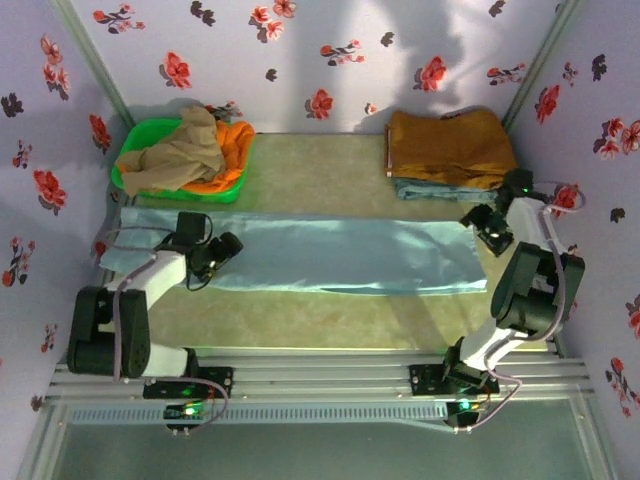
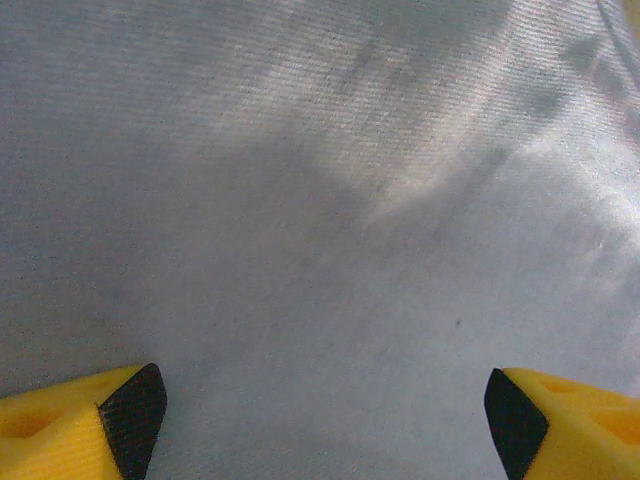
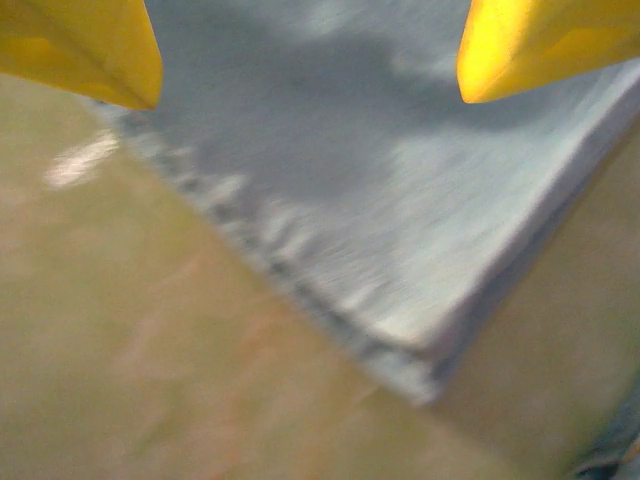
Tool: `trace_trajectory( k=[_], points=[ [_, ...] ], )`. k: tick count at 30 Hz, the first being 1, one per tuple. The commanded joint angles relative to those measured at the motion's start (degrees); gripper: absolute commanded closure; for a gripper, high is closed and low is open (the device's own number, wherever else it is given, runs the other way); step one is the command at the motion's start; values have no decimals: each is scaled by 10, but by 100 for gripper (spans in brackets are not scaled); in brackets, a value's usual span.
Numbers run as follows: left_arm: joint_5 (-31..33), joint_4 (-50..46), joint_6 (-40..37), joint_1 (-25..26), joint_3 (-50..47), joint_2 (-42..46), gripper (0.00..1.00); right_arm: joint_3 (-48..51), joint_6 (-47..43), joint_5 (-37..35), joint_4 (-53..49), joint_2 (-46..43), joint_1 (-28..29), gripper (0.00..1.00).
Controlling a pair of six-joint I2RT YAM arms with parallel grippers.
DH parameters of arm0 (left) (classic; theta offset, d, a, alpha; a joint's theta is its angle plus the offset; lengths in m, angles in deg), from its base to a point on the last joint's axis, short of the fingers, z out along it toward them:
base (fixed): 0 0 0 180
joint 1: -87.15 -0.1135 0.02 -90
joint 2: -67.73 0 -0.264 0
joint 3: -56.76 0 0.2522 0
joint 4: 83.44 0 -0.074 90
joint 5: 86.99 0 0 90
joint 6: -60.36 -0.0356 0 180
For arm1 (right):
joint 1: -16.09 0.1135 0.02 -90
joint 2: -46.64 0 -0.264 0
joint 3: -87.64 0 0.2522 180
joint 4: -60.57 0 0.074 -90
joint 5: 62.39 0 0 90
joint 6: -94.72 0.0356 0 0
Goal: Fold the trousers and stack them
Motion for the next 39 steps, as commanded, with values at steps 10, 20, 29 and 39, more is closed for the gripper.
trace_trajectory(
  k=[10,20,29,39],
  points=[
    [-36,-50,-5,-8,-24,86,12,24,-22,-24,-24,124,-6,28],
    [-59,-71,-9,-25,-30,134,12,9,-25,-8,-32,153,-9,97],
    [-62,-100,-12,-26,-36,171,12,42,15,25,-31,-23,20,100],
    [-62,-138,-11,-26,-16,183,12,-29,67,-27,-120,-146,230,100]
  ],
)
